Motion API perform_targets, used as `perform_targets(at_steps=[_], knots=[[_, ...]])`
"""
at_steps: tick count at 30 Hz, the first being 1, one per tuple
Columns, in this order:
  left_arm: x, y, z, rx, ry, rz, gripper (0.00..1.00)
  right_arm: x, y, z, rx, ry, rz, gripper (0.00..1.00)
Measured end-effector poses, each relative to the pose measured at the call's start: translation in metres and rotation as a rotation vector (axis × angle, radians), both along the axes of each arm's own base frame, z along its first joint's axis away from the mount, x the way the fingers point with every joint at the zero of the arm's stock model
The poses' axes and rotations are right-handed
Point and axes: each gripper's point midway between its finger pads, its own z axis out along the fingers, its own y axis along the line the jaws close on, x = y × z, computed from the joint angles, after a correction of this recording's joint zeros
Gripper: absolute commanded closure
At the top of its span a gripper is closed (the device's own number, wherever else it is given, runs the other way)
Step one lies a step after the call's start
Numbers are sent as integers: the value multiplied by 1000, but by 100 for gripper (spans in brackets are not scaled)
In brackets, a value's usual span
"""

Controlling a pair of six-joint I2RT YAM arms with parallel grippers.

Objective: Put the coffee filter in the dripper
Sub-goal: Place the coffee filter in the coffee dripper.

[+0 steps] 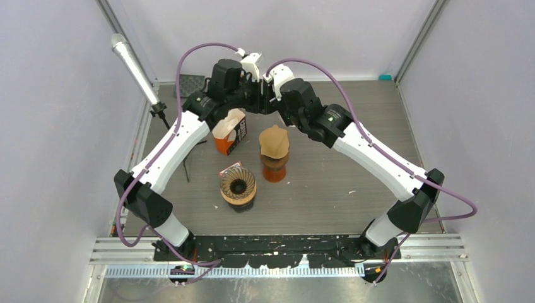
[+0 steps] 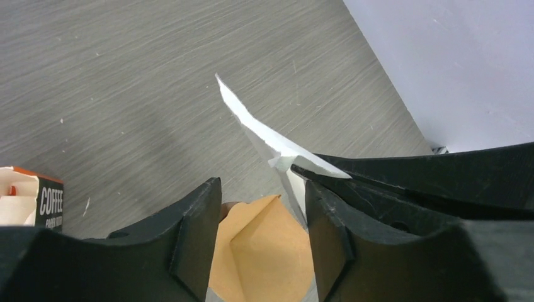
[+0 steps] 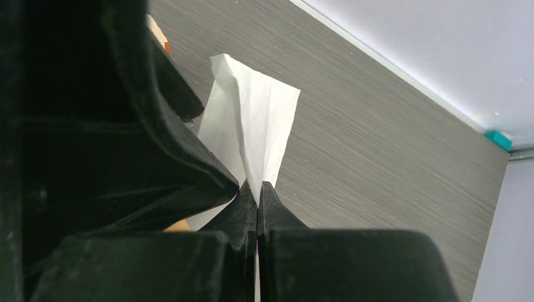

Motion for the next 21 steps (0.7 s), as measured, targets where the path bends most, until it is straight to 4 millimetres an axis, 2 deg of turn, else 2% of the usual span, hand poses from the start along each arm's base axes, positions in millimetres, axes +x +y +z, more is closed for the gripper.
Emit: perform_targets(at_steps=[4, 11, 21], knots=[[5, 2, -8, 13, -5, 23, 43, 3, 1, -5, 39, 21, -38, 100], [6, 1, -34, 40, 24, 31, 45, 4, 5, -4, 135, 46, -89, 100], [11, 2, -37, 58, -4, 48, 50, 6, 11, -4, 211, 75, -110, 100]])
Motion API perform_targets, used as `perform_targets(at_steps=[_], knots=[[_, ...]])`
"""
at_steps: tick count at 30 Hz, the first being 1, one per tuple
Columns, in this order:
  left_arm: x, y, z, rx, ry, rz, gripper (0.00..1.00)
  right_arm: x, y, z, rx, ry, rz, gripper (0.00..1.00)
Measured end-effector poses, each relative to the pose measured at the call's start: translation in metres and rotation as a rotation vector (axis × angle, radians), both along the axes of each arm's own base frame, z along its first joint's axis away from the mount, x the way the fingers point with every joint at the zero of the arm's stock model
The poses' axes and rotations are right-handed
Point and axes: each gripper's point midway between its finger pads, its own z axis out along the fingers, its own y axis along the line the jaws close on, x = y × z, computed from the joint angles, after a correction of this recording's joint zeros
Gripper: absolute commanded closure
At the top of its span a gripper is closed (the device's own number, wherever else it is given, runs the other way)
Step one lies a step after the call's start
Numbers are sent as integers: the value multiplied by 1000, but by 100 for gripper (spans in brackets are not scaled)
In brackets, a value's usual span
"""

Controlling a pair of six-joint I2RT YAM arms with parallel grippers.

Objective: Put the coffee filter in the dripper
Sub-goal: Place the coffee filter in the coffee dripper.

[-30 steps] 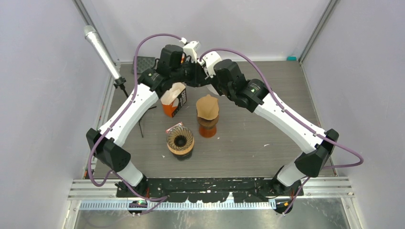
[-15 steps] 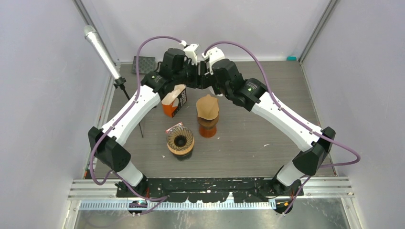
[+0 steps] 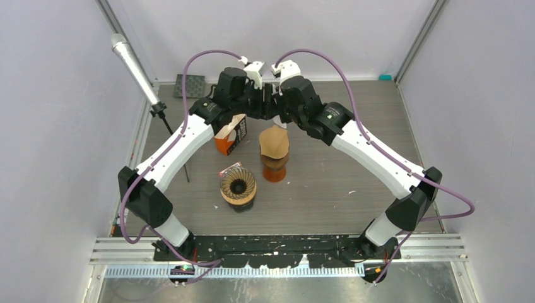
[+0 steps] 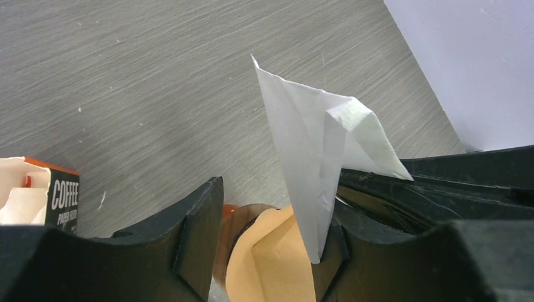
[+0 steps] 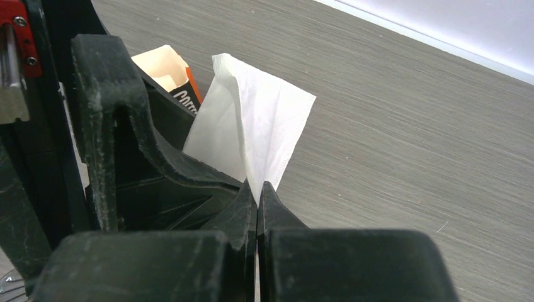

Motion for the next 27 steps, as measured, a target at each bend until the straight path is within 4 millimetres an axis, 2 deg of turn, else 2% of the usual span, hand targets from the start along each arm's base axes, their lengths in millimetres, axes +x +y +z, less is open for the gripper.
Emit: perform_targets(at_steps=[4, 13, 15, 27], knots=[[3, 2, 1, 13, -22, 3, 58, 1, 1, -1, -1, 1, 1, 100], [4, 2, 0, 29, -41, -8, 95, 2, 2, 1, 3, -10, 4, 100], [4, 2, 1, 30, -43, -11, 100, 3, 1, 2, -6, -19, 1, 100], [6, 4, 1, 42, -54, -1, 100, 10, -9, 2, -72, -60, -27, 99]])
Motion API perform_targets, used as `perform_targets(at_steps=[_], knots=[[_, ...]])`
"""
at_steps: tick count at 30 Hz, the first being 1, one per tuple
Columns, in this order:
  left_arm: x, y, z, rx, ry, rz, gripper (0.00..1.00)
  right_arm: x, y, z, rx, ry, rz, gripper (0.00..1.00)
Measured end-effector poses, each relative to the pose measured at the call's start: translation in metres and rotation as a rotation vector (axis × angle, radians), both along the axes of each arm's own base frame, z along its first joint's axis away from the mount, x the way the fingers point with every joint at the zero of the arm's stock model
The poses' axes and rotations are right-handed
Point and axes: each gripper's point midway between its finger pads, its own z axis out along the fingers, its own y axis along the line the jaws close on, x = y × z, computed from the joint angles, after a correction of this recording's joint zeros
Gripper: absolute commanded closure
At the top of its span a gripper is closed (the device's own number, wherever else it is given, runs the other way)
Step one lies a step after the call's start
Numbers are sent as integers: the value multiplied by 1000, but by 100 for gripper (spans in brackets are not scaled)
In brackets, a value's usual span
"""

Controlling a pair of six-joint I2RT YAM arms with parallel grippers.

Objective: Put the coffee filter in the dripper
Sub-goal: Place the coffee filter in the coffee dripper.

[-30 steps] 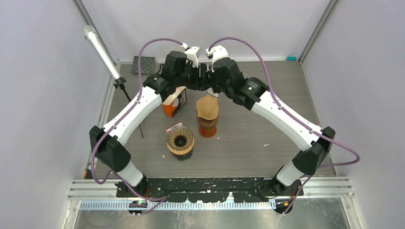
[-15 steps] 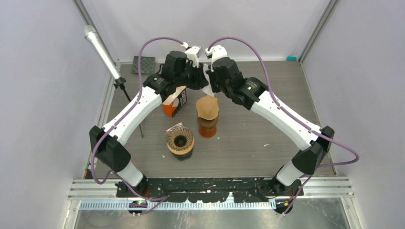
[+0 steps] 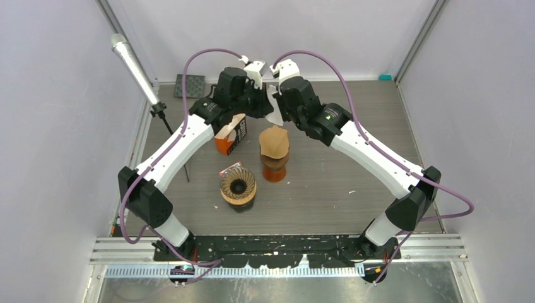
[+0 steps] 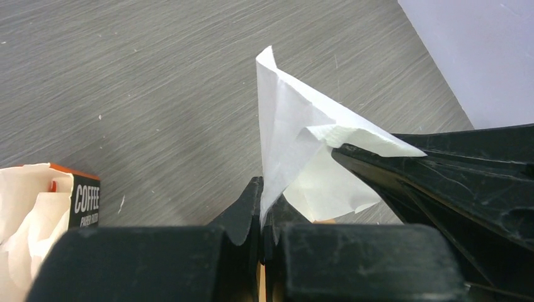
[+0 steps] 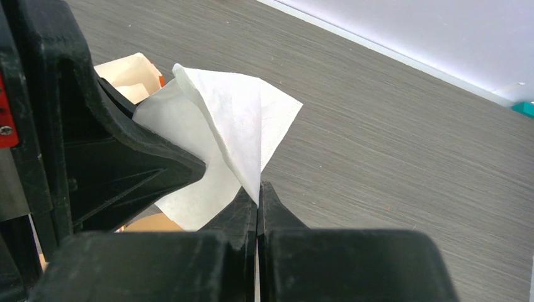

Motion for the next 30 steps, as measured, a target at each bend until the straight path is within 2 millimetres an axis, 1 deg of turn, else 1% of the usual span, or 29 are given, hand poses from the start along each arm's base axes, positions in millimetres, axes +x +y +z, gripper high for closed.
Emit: perform_targets(at_steps=[12, 18, 20, 23, 26, 27, 28, 30], knots=[[7, 7, -1, 25, -17, 45, 100, 3, -5, 2, -29, -22, -18, 97], [9, 10, -2, 36, -21, 61, 91, 4, -6, 1, -38, -25, -18, 94], [9, 10, -2, 38, -23, 63, 90, 4, -6, 1, -39, -24, -18, 93], [9, 11, -2, 39, -24, 66, 90, 4, -6, 0, -40, -24, -17, 91], [9, 11, -2, 39, -24, 65, 98, 3, -5, -3, -42, -17, -12, 86], [9, 10, -2, 39, -23, 63, 100, 3, -5, -4, -42, -15, -8, 83], [8, 10, -2, 37, -23, 61, 100, 2, -4, -4, -39, -12, -1, 79], [7, 10, 0, 36, -25, 50, 100, 1, 0, -5, -32, -5, 17, 60]])
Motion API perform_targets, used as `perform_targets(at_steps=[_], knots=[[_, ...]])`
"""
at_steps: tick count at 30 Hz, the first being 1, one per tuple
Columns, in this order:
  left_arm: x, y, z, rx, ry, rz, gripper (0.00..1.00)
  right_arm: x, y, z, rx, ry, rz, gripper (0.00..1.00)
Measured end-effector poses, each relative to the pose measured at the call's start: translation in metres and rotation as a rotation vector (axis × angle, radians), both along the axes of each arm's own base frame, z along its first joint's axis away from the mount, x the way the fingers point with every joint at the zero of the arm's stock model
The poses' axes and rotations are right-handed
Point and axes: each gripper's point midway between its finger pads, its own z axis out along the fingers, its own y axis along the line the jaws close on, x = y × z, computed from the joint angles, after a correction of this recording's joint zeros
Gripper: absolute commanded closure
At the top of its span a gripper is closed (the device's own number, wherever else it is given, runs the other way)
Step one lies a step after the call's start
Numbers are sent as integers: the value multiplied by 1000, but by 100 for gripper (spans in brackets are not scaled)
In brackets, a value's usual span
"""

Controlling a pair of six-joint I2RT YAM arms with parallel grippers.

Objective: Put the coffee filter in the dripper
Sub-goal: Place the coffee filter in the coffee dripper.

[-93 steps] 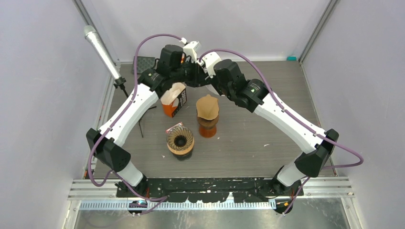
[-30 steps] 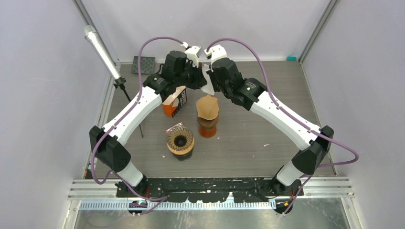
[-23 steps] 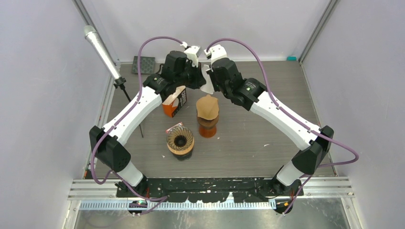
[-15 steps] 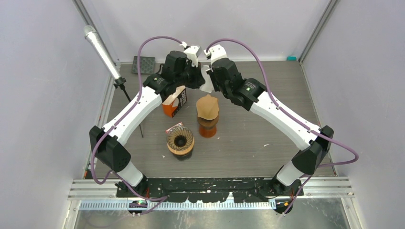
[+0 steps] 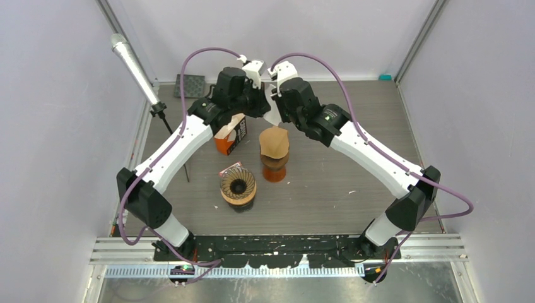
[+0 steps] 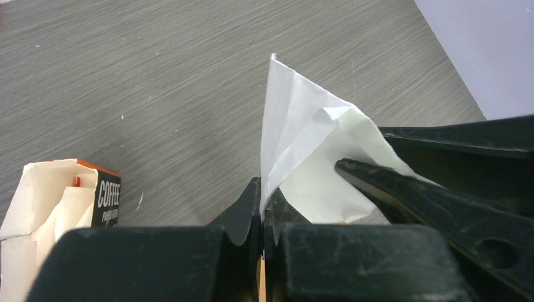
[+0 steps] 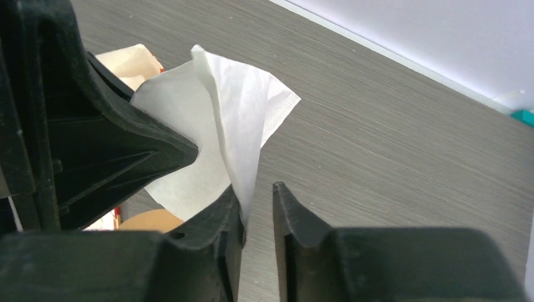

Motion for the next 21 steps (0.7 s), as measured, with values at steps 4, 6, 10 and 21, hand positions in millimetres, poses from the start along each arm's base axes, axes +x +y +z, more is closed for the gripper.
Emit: perform_targets(at_steps=[4, 6, 10, 21], knots=[[-8, 3, 8, 1, -13, -25, 100, -6, 8, -4, 12, 27, 52, 43], [-17, 7, 15, 10, -25, -44, 100, -11, 12, -5, 14, 48, 92, 37], [-39, 19, 35, 46, -49, -95, 100, -31, 18, -1, 23, 87, 211, 23], [-127, 64, 53, 220, -37, -336, 100, -132, 16, 69, 76, 57, 738, 17]])
